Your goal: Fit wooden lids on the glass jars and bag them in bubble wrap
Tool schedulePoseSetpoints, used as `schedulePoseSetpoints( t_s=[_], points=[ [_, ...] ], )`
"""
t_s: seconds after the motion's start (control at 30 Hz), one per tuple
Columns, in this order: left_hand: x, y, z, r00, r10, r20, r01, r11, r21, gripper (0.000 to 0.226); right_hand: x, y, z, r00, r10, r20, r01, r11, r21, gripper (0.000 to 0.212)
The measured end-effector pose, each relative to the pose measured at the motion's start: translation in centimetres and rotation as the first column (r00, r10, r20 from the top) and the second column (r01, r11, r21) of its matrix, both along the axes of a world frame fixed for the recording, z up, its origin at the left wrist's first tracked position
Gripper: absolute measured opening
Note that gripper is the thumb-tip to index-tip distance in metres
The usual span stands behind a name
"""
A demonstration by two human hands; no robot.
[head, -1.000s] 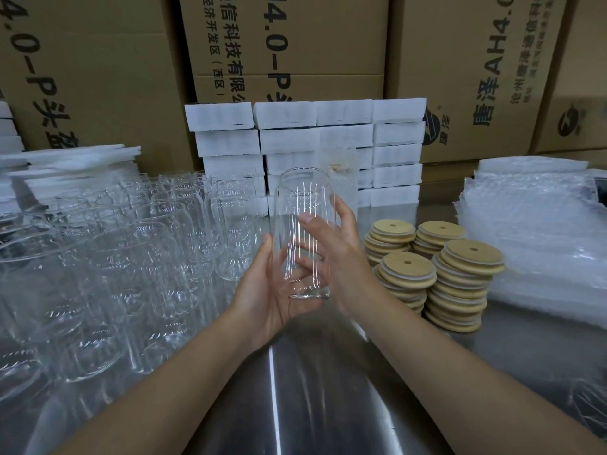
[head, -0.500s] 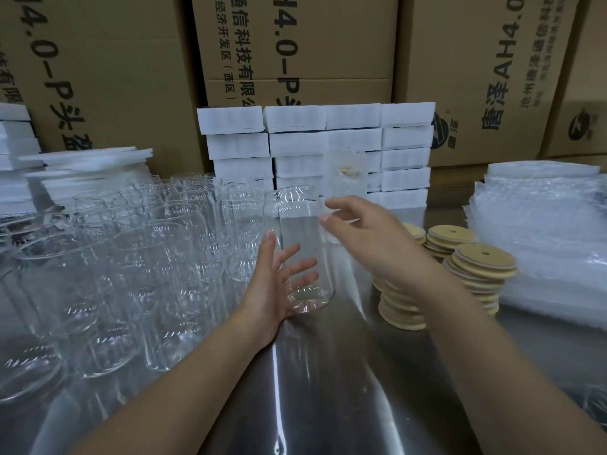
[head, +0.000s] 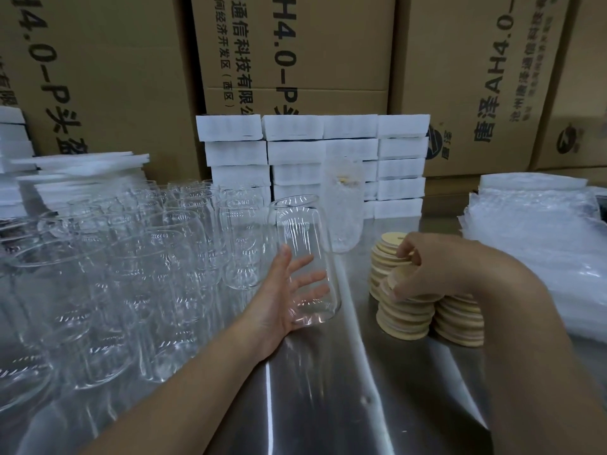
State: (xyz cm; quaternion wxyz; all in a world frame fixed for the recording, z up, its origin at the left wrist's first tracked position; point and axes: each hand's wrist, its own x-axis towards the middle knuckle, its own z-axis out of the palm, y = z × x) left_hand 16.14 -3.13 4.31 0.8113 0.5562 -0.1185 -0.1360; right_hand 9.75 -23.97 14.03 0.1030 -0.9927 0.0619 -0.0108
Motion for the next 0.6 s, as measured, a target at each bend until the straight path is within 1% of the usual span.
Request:
schedulePoseSetpoints(
  t_s=[0.1, 0.2, 0.27, 0.3, 0.33, 0.37, 0.43, 0.5, 0.6],
  points=[
    [-0.2, -0.1, 0.1, 1.0, 0.016, -0.007, -0.016, 1.0, -0.014, 0.063, 0.2, -0.1, -0.2, 0.999, 0.03, 0.037, -0.033, 0.996, 0.084, 0.058],
    [-0.2, -0.3, 0.0, 0.999, 0.05, -0.011, -0.05, 0.999, -0.016, 0.053, 0.7, 0.2, -0.3, 0.981, 0.082, 0.178, -0.129, 0.954, 0.27, 0.065],
    [-0.3, -0.4, -0.2, 0.991, 0.126, 0.047, -0.128, 0.991, 0.049, 0.058, 1.2, 0.8, -0.4, 0.944, 0.061, 0.323, -0.213, 0.862, 0.46, 0.065],
    [-0.4, -0.5, -0.2, 0.981, 0.166, 0.097, -0.174, 0.981, 0.086, 0.067, 1.5, 1.2, -0.5, 0.921, 0.029, 0.388, -0.256, 0.795, 0.549, 0.063],
    [-0.4, -0.6, -0.2, 0.97, 0.194, 0.148, -0.211, 0.971, 0.109, 0.074, 1.8, 1.6, -0.6, 0.897, -0.006, 0.442, -0.299, 0.728, 0.616, 0.061],
    [-0.5, -0.5, -0.3, 0.959, 0.206, 0.193, -0.231, 0.966, 0.114, 0.077, 2.0, 2.0, -0.7, 0.871, -0.042, 0.49, -0.338, 0.673, 0.658, 0.056],
    [-0.5, -0.4, -0.4, 0.948, 0.202, 0.244, -0.235, 0.965, 0.116, 0.074, 2.4, 2.7, -0.9, 0.812, -0.113, 0.572, -0.403, 0.602, 0.69, 0.043],
    [-0.5, -0.3, -0.5, 0.941, 0.197, 0.274, -0.246, 0.957, 0.155, 0.07, 2.5, 3.2, -1.0, 0.765, -0.183, 0.618, -0.43, 0.569, 0.701, 0.033],
    [-0.5, -0.5, -0.7, 0.934, 0.195, 0.3, -0.263, 0.943, 0.203, 0.065, 2.5, 3.5, -1.3, 0.719, -0.257, 0.646, -0.448, 0.54, 0.713, 0.03]
  ],
)
